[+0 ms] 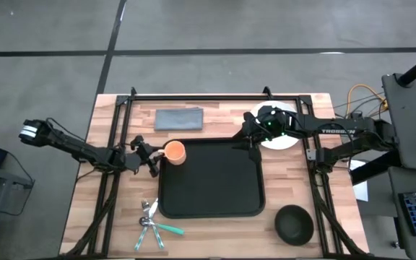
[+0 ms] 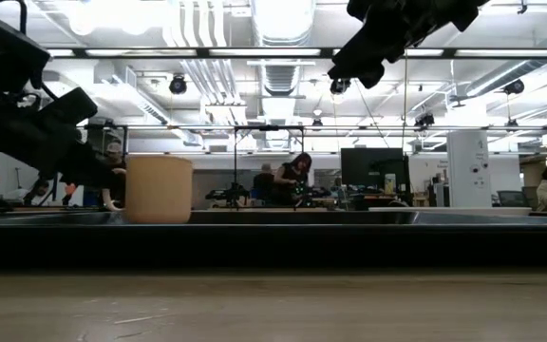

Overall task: Set up tray
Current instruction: Put the orange mug on the black serving tray, then put the white plate to the bottom right of the orange mug on the black serving tray

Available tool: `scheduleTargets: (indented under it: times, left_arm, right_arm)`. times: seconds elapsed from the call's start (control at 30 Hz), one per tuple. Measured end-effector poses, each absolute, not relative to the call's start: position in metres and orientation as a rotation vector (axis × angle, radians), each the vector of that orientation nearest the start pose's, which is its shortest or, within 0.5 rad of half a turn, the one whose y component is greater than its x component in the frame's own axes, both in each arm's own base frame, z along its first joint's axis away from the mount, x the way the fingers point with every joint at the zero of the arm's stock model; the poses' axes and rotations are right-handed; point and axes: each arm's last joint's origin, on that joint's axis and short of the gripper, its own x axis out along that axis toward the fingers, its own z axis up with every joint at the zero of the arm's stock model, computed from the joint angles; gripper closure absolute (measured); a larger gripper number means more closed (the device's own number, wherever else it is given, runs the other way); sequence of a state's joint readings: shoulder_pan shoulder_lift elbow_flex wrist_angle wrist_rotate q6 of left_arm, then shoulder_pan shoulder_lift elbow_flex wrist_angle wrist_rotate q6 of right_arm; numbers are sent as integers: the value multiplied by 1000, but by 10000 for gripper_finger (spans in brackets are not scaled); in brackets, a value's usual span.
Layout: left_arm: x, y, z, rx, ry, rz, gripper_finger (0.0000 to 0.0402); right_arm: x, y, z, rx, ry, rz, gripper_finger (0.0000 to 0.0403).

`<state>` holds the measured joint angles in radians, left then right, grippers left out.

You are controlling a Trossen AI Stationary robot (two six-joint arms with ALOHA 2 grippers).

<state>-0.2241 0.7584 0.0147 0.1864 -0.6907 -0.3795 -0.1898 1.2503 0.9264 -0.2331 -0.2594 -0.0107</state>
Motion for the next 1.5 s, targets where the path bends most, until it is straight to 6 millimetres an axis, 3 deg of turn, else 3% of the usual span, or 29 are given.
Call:
scheduleTargets:
  times: [0.2,0.53,0.77,0.93,1.1,1.23,1.33,1.5]
  left_arm:
    - [136,-12,135,-102,367,515,259]
    - [143,-14,178,-94,549,560,257]
    - [154,-18,225,-14,468,502,257]
    - [157,-18,244,3,430,488,257]
    - [158,-20,252,6,422,441,257]
    - [158,-20,252,2,419,437,257]
    - [159,-20,252,-2,421,422,257]
    - [159,-21,255,-8,417,403,257]
  right_arm:
    - [266,-43,282,115,545,72,236]
    - [264,-43,279,129,589,72,238]
    - [262,-44,277,135,609,62,240]
    - [249,-48,269,127,759,-78,241]
    - [226,-57,258,127,988,-260,241]
    - [210,-65,236,197,1133,-344,241]
    - [202,-68,220,264,1177,-323,241]
    - [205,-70,223,295,1134,-274,241]
